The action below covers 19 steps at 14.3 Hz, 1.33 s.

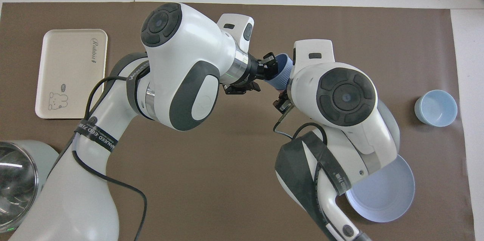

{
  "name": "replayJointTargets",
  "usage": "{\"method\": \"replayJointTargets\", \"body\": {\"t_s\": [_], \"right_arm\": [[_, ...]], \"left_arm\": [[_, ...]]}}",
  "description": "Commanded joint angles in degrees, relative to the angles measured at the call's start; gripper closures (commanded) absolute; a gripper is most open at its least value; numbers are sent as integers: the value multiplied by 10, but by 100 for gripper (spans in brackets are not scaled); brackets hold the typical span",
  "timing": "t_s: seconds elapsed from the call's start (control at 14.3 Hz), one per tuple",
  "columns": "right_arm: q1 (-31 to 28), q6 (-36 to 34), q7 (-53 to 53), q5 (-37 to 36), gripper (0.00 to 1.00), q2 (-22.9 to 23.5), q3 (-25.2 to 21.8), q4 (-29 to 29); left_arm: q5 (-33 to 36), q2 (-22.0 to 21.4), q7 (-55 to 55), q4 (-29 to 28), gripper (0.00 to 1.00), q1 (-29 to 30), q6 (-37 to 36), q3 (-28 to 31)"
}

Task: Place cup on tray
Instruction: 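Pass the blue cup from the right gripper to the left gripper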

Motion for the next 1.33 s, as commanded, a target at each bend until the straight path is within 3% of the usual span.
{"method": "replayJointTargets", "body": {"t_s": [0.0,0.14,0.35,0.77,1.12,1.26], "right_arm": [[0,-7,17,-16,100,6,1,13],[0,-6,17,-16,100,6,1,13],[0,-5,17,-16,100,6,1,13],[-1,-4,17,-16,100,7,1,13],[-1,-3,17,-15,100,7,1,13],[-1,-3,17,-16,100,7,1,13]], "left_arm": [[-18,-18,13,-15,59,-5,-15,-2],[-34,-18,13,-10,81,-1,-38,-1],[-35,-17,13,-9,100,1,-36,1],[-35,-13,13,7,100,17,-38,5],[-29,-16,14,44,100,95,-44,9],[-19,-25,31,46,100,151,-48,8]]}}
